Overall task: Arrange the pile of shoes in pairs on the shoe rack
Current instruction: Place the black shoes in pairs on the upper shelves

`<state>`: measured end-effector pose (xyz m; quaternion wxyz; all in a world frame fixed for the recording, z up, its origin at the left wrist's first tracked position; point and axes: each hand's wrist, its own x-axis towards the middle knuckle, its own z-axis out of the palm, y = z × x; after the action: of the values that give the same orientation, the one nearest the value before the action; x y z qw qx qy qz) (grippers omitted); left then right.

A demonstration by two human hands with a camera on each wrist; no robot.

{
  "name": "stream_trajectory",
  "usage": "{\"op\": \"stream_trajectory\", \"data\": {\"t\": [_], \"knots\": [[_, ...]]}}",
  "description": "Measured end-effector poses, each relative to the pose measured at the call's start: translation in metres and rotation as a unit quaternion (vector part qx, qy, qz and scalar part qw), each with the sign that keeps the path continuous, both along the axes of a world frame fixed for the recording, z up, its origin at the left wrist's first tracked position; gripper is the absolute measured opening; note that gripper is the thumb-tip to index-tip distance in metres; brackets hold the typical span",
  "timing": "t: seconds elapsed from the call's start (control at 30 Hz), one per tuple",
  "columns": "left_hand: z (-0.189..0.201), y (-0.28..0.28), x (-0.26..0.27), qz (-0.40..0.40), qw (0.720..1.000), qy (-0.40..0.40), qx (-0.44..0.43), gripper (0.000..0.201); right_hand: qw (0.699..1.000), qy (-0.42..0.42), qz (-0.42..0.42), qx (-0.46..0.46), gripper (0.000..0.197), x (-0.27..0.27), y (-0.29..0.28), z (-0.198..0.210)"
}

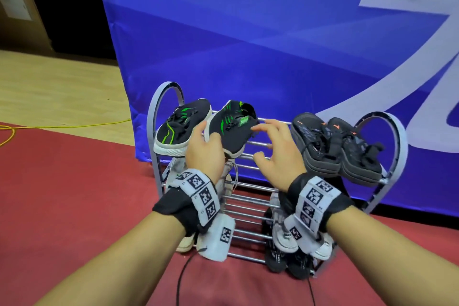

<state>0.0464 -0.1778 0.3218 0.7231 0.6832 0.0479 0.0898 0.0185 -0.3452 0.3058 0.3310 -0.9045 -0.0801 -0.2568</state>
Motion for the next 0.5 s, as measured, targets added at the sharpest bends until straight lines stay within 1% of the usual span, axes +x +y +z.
{"op": "stream_trajectory", "data": {"t": [0.03, 0.1, 0.17, 0.2, 0.23, 0.27, 0.33, 0.37, 0.43, 0.5], "knots": [[-0.001, 0.006, 0.004, 0.007, 0.999, -0.012, 0.029, 0.041, 1.000, 0.007, -0.012, -0.009, 0.058, 0.003, -0.005, 0.005], [-0.005, 0.014, 0.011, -0.011, 0.995, -0.035, 0.089, 0.038, 0.997, 0.041, -0.005, -0.059, 0.074, 0.007, -0.013, 0.014], [-0.009, 0.016, 0.012, -0.038, 0.986, -0.067, 0.149, 0.042, 0.987, 0.076, 0.011, -0.140, 0.091, 0.011, -0.018, 0.019], [-0.007, 0.017, 0.009, -0.036, 0.983, -0.088, 0.160, 0.046, 0.979, 0.092, 0.013, -0.182, 0.098, 0.013, -0.020, 0.019], [-0.002, 0.019, 0.006, -0.039, 0.984, -0.097, 0.142, 0.051, 0.970, 0.107, 0.010, -0.217, 0.103, 0.017, -0.022, 0.019], [0.003, 0.022, 0.004, -0.049, 0.988, -0.106, 0.101, 0.056, 0.963, 0.119, 0.005, -0.243, 0.107, 0.020, -0.026, 0.020], [0.009, 0.029, 0.006, -0.071, 0.992, -0.098, 0.025, 0.063, 0.954, 0.117, 0.002, -0.276, 0.107, 0.028, -0.032, 0.021], [0.011, 0.032, 0.008, -0.079, 0.993, -0.084, -0.004, 0.063, 0.954, 0.105, 0.003, -0.280, 0.105, 0.030, -0.035, 0.022], [0.013, 0.037, 0.007, -0.092, 0.993, -0.044, -0.055, 0.058, 0.959, 0.081, 0.002, -0.271, 0.103, 0.033, -0.040, 0.026], [0.011, 0.040, 0.007, -0.113, 0.990, -0.025, -0.079, 0.055, 0.963, 0.080, 0.010, -0.256, 0.104, 0.033, -0.043, 0.032]]}}
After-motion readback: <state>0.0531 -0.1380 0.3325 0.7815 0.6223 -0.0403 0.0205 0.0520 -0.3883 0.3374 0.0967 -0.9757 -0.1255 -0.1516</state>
